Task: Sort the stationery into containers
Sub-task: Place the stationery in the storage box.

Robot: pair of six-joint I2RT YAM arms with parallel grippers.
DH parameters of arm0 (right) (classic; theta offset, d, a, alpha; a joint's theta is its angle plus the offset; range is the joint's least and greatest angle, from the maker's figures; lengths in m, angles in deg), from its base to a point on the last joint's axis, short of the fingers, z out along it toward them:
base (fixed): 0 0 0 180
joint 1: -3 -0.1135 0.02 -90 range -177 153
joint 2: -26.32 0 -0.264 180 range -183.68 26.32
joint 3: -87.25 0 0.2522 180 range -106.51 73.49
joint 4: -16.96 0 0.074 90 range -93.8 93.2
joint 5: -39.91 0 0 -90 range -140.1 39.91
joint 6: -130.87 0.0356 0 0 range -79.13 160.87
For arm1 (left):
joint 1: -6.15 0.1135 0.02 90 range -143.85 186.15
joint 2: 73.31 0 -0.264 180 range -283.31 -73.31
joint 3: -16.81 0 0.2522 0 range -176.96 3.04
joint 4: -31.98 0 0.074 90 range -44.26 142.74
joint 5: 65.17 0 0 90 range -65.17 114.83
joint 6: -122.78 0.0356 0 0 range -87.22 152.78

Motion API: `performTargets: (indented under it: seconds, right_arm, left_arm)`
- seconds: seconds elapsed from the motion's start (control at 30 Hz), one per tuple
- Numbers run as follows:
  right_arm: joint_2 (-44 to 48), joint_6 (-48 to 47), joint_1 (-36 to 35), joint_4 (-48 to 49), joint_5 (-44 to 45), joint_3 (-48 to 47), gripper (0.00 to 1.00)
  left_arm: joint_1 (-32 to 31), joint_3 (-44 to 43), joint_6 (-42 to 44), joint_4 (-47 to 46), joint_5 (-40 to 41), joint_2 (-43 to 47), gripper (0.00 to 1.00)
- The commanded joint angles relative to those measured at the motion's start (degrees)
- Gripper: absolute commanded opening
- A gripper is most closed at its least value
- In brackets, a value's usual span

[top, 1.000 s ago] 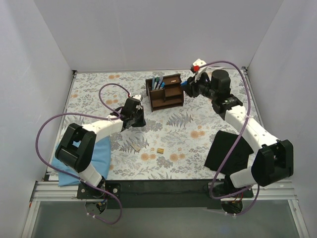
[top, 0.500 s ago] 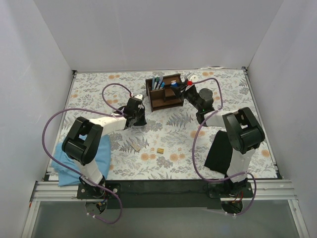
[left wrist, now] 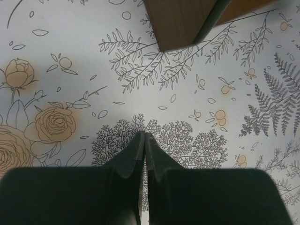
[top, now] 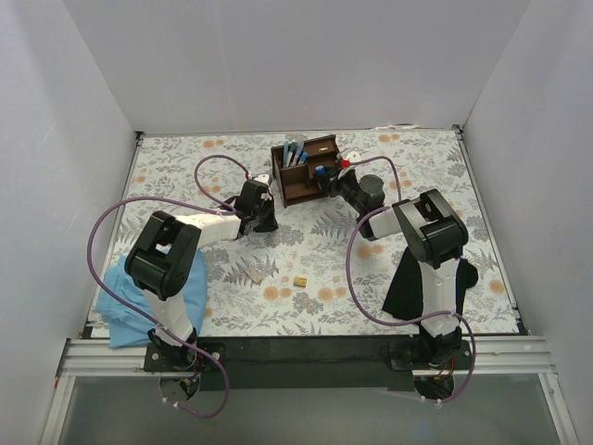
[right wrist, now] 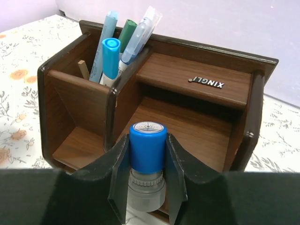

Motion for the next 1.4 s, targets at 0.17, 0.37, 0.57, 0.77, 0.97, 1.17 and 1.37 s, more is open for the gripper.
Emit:
performTargets:
  seconds: [0.17, 0.37, 0.57, 0.77, 0.97, 1.17, 1.37]
  right_arm:
    - [-2.0, -0.3, -0.4, 26.2, 1.6, -6.2, 0.01]
    - [1.5, -1.2, -0.4, 26.4, 1.5, -5.1, 0.01]
    - [0.3, -3.2, -1.3, 31.6, 2.2, -4.0, 0.01]
    - [1.7, -6.3, -1.8, 34.5, 0.9, -3.9, 0.01]
    - [1.7, -8.0, -2.1, 36.1, 1.9, -4.9, 0.01]
    - [1.3, -10.0, -2.1, 36.3, 5.6, -6.0, 0.01]
    - [2.0, -11.9, -2.0, 36.3, 5.8, -7.9, 0.01]
  left_arm:
    - [0.9, -0.2, 0.6, -2.0, -3.7, 1.0, 0.00]
    - [0.9, -0.8, -0.2, -1.6, -5.4, 0.7, 0.00]
    - [1.1, -0.4, 0.7, -2.1, -5.2, 0.4, 0.00]
    - [1.3, -0.8, 0.6, -1.1, -6.2, 1.1, 0.00]
    - [1.3, -1.5, 0.6, -1.1, -6.8, 0.2, 0.00]
    - [1.3, -1.5, 0.7, -1.1, -7.2, -0.1, 0.00]
    - [1.3, -3.1, 0.9, 1.1, -7.7, -0.6, 0.00]
